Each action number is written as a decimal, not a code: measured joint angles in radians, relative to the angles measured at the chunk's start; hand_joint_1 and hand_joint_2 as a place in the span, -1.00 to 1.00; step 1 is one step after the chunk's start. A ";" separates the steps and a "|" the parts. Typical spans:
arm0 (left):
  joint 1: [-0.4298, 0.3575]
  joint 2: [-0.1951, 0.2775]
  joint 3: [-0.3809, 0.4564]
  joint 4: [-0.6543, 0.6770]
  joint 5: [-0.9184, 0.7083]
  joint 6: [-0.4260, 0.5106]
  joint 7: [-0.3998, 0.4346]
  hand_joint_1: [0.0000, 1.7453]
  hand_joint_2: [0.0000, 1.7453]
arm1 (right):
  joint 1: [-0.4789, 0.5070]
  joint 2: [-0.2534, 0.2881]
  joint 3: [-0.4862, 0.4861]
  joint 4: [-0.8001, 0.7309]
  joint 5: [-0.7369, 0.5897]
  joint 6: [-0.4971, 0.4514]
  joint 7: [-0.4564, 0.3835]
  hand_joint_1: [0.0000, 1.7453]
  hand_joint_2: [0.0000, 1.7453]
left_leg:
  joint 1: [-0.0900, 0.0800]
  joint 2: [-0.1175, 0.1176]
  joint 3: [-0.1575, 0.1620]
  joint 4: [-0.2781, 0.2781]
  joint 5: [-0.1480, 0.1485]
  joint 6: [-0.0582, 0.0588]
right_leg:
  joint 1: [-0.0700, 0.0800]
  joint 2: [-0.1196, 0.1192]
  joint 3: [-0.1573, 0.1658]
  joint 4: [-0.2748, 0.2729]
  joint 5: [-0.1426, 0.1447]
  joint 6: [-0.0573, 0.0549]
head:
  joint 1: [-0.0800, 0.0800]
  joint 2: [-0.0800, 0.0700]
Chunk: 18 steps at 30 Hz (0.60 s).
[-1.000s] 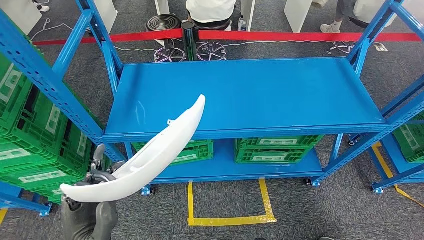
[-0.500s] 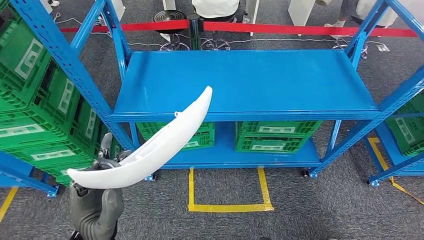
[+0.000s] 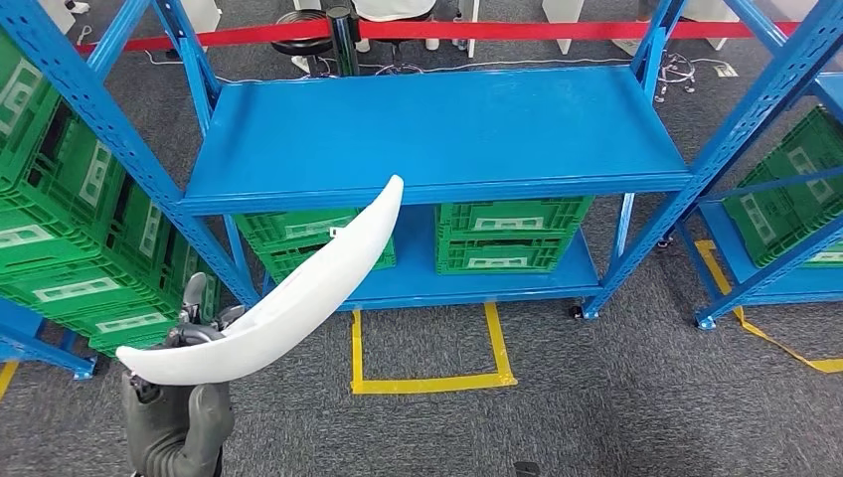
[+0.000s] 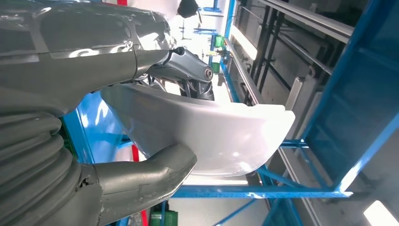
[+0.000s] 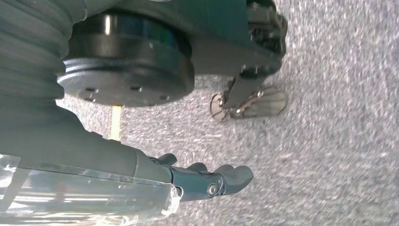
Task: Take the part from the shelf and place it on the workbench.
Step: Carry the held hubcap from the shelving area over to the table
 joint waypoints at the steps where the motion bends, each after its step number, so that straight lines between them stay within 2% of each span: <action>1: 0.000 0.000 0.000 -0.001 -0.003 -0.003 0.000 1.00 1.00 | 0.000 0.000 -0.002 -0.002 -0.001 0.000 -0.004 -1.00 1.00 | -0.007 -0.001 0.050 -0.069 -0.005 0.010 | 0.004 0.001 -0.005 -0.001 0.011 0.002 | -0.001 0.000; 2: 0.000 -0.001 0.000 -0.001 -0.006 -0.006 0.000 1.00 1.00 | 0.001 -0.001 -0.002 -0.003 -0.001 0.000 -0.009 -1.00 1.00 | -0.013 -0.003 0.081 -0.118 -0.013 0.014 | 0.006 0.001 -0.008 -0.002 0.024 0.004 | -0.001 0.000; 3: 0.002 -0.003 0.001 -0.002 -0.010 -0.012 -0.001 1.00 1.00 | 0.001 -0.002 -0.003 -0.005 0.000 0.000 -0.013 -1.00 1.00 | -0.016 -0.004 0.092 -0.147 -0.017 0.015 | 0.007 0.001 -0.012 -0.006 0.038 0.008 | -0.001 0.000; 4: 0.006 -0.005 0.003 -0.002 -0.013 -0.019 -0.001 1.00 1.00 | 0.002 -0.005 -0.003 -0.006 0.002 -0.001 -0.017 -1.00 1.00 | -0.013 -0.005 0.085 -0.156 -0.014 0.014 | 0.008 0.002 -0.017 -0.011 0.054 0.012 | -0.001 0.000; 5: 0.012 -0.008 0.006 -0.002 -0.017 -0.026 -0.001 1.00 1.00 | 0.002 -0.008 -0.003 -0.007 0.005 -0.001 -0.019 -1.00 1.00 | -0.012 -0.006 0.073 -0.160 -0.004 0.016 | 0.007 0.003 -0.026 -0.013 0.055 0.017 | -0.001 0.000; 6: 0.018 -0.013 0.009 -0.002 -0.022 -0.033 0.000 1.00 1.00 | 0.004 -0.012 -0.003 -0.009 0.009 -0.002 -0.020 -1.00 1.00 | -0.009 -0.005 0.058 -0.163 0.010 0.021 | 0.007 0.004 -0.035 -0.002 0.033 0.024 | 0.000 0.000; 7: 0.026 -0.018 0.013 -0.002 -0.027 -0.037 0.000 1.00 1.00 | 0.006 -0.014 -0.003 -0.011 0.015 -0.003 -0.021 -1.00 1.00 | -0.007 -0.005 0.040 -0.166 0.026 0.026 | 0.005 0.005 -0.046 0.028 -0.011 0.030 | 0.004 0.000; 9: 0.043 -0.027 0.021 -0.002 -0.033 -0.030 0.000 1.00 1.00 | 0.006 -0.017 -0.003 -0.016 0.031 -0.002 -0.020 -1.00 1.00 | -0.007 -0.004 0.005 -0.166 0.054 0.034 | 0.000 0.004 -0.062 0.147 -0.127 0.041 | 0.014 0.000; 10: 0.051 -0.029 0.025 -0.002 -0.035 -0.019 0.000 1.00 1.00 | 0.005 -0.019 -0.003 -0.018 0.041 -0.001 -0.018 -1.00 1.00 | -0.007 -0.002 -0.011 -0.166 0.067 0.034 | -0.002 0.004 -0.066 0.214 -0.156 0.044 | 0.018 0.000; 11: 0.060 -0.029 0.030 -0.002 -0.037 -0.006 0.000 1.00 1.00 | 0.005 -0.019 -0.003 -0.020 0.052 -0.001 -0.016 -1.00 1.00 | -0.008 0.000 -0.027 -0.165 0.079 0.033 | -0.002 0.004 -0.064 0.267 -0.156 0.045 | 0.021 0.000; 12: 0.069 -0.029 0.034 -0.002 -0.038 0.008 0.000 1.00 1.00 | 0.005 -0.019 -0.003 -0.023 0.063 0.000 -0.012 -1.00 1.00 | -0.009 0.001 -0.043 -0.164 0.092 0.032 | -0.002 0.004 -0.051 0.294 -0.131 0.045 | 0.024 0.000; 13: 0.077 -0.029 0.038 -0.002 -0.038 0.024 0.000 1.00 1.00 | 0.007 -0.019 -0.003 -0.026 0.071 -0.001 -0.008 -1.00 1.00 | -0.011 0.003 -0.057 -0.163 0.103 0.031 | -0.002 0.004 -0.023 0.286 -0.098 0.041 | 0.026 0.000; 14: 0.083 -0.028 0.040 -0.002 -0.035 0.038 0.000 1.00 1.00 | 0.008 -0.019 -0.003 -0.029 0.076 -0.002 -0.004 -1.00 1.00 | -0.013 0.004 -0.070 -0.162 0.114 0.030 | -0.001 0.004 0.021 0.242 -0.073 0.034 | 0.029 0.000; 15: 0.088 -0.028 0.041 -0.002 -0.029 0.052 0.000 1.00 1.00 | 0.009 -0.020 -0.003 -0.031 0.078 -0.002 -0.002 -1.00 1.00 | -0.015 0.005 -0.078 -0.161 0.123 0.029 | 0.002 0.004 0.080 0.171 -0.069 0.024 | 0.030 0.000; 16: 0.093 -0.027 0.043 -0.003 -0.021 0.063 0.000 1.00 1.00 | 0.009 -0.021 -0.003 -0.031 0.078 -0.003 -0.002 -1.00 1.00 | -0.018 0.006 -0.083 -0.160 0.129 0.026 | 0.005 0.002 0.146 0.080 -0.082 0.013 | 0.032 0.000; 17: 0.097 -0.027 0.044 -0.005 -0.015 0.071 0.000 1.00 1.00 | 0.007 -0.022 -0.003 -0.032 0.078 -0.003 -0.006 -1.00 1.00 | -0.021 0.009 -0.087 -0.158 0.136 0.024 | 0.009 0.000 0.197 0.005 -0.101 0.003 | 0.033 0.000; 18: 0.101 -0.026 0.047 -0.008 -0.012 0.078 0.000 1.00 1.00 | 0.006 -0.024 -0.003 -0.034 0.078 -0.003 -0.011 -1.00 1.00 | -0.023 0.012 -0.092 -0.156 0.143 0.020 | 0.011 -0.002 0.231 -0.050 -0.118 -0.005 | 0.034 0.000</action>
